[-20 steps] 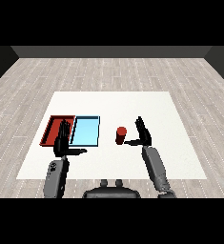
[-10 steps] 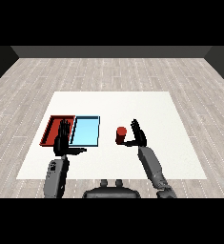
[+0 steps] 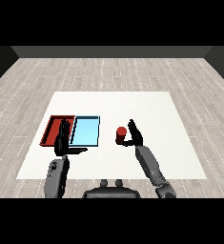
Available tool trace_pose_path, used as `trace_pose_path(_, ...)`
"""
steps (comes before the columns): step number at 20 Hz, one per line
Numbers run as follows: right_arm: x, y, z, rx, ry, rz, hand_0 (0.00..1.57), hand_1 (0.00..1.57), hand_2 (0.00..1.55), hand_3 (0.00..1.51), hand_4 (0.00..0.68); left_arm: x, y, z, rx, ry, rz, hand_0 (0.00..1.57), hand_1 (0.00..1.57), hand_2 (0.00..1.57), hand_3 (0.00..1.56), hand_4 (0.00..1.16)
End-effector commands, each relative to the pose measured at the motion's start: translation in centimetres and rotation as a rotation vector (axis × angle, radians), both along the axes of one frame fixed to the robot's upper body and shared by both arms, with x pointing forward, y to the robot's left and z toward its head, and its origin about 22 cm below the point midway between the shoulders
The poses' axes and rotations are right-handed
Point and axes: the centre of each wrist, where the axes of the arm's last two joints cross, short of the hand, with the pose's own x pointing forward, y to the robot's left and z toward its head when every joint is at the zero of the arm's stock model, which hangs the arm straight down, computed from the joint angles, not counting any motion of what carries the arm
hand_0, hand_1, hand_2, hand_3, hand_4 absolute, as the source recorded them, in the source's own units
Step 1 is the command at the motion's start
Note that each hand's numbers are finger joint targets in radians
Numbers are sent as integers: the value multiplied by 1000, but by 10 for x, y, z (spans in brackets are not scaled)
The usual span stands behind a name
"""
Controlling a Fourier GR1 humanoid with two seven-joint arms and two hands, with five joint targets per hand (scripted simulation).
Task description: Pick the red can and put it in the red box
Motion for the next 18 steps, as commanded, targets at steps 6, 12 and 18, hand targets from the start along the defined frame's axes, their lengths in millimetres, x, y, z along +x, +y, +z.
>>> trace_pose_path(6,14,17,-8,31,22,25,0,0,0,0,0,1,9,6,13,-1,-4,0,0,0,0,0)
trace_pose_path(12,19,19,-9,35,31,39,0,0,0,0,0,3,-15,-11,15,-3,3,0,0,0,0,0)
trace_pose_path(18,23,33,-2,16,36,63,0,0,0,0,0,-16,19,4,2,-10,-8,0,0,0,0,0)
